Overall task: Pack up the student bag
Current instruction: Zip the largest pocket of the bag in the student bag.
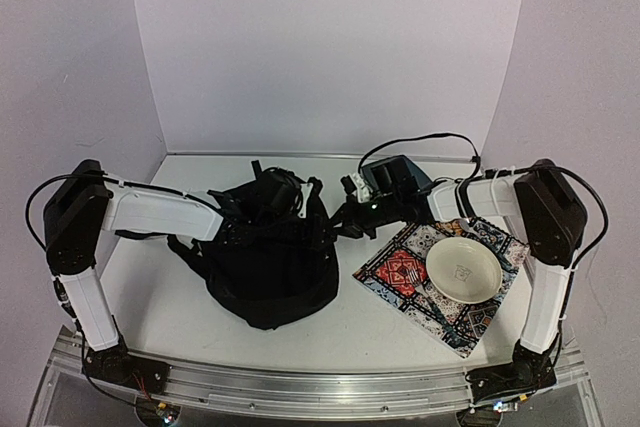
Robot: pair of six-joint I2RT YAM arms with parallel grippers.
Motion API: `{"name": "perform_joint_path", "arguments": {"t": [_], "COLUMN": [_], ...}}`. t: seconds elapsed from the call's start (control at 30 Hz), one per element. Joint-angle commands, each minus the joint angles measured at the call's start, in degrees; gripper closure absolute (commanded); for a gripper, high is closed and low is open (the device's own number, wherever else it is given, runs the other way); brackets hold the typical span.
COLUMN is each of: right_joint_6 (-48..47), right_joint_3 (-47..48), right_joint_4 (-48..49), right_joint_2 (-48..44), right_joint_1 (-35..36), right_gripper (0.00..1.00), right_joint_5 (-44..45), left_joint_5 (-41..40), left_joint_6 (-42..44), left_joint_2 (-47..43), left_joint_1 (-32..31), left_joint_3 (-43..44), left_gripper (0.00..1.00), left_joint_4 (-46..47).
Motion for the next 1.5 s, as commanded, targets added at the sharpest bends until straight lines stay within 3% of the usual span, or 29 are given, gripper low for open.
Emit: {"name": "perform_joint_path", "arguments": {"t": [0.0,0.33,0.7,1.1,1.47], "right_joint_6": [1.9,2.7,2.8,2.2,1.6], "right_joint_3": [0.2,0.9,1.6,0.5,4.6], "right_joint_4": [3.7,3.7,3.7,2.5,0.4], "right_joint_2": [-3.0,-4.2,-6.0,-4.9,-0.6], "right_joint_1": [1.6,3.1,4.4,2.2,1.0], "right_gripper": [0.97,0.96,0.96,0.96,0.96], "right_joint_5": [-3.5,-2.6,-1.8,4.3,5.2], "left_joint_5": [1.0,-1.3,-3.8,5.1,5.2], "left_joint_6": [-0.6,-1.5,-4.1,-3.4,0.5], "left_joint_2": [0.0,0.8,0.2,-11.0,-17.5], "left_joint_1": [0.3,0.5,1.4,0.3,-4.4], "left_joint_3": [2.9,1.7,-1.1,-9.1,-16.2], "left_gripper": [0.67,0.75,1.00,1.00,1.00], "left_joint_4": [1.5,1.3,1.3,5.3,5.6]}}
